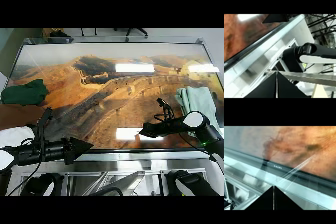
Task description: Fold the shirts.
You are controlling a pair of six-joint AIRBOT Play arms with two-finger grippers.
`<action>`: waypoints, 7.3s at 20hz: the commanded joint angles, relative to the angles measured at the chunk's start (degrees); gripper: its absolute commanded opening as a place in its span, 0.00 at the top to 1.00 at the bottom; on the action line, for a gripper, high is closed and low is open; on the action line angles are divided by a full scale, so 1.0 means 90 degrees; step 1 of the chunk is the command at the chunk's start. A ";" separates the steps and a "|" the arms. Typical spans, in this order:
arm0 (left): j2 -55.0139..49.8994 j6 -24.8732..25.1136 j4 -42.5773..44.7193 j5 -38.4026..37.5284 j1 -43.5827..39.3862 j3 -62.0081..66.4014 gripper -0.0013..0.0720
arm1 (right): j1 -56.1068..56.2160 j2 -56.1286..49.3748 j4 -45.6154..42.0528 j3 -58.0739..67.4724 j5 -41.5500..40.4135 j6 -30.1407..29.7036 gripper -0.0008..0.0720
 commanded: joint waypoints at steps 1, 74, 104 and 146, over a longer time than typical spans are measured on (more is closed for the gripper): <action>0.0005 0.0002 0.0000 0.0000 -0.0005 -0.0002 0.96 | 0.0005 0.0005 0.0000 0.0000 0.0000 0.0002 0.96; -0.6623 -0.0488 0.2346 -0.1326 -0.0488 0.7082 0.04 | 0.0000 -0.0947 0.0226 0.0032 -0.0512 -0.0653 0.29; -0.5224 -0.0493 0.3315 0.1583 -0.0988 0.1950 0.96 | -0.0240 -0.3223 0.2659 0.0483 0.0070 -0.4019 0.96; -0.5501 0.0556 0.3004 0.0947 0.0379 0.2458 0.96 | -0.3332 -0.1987 0.0857 0.0452 0.0498 -0.3672 0.15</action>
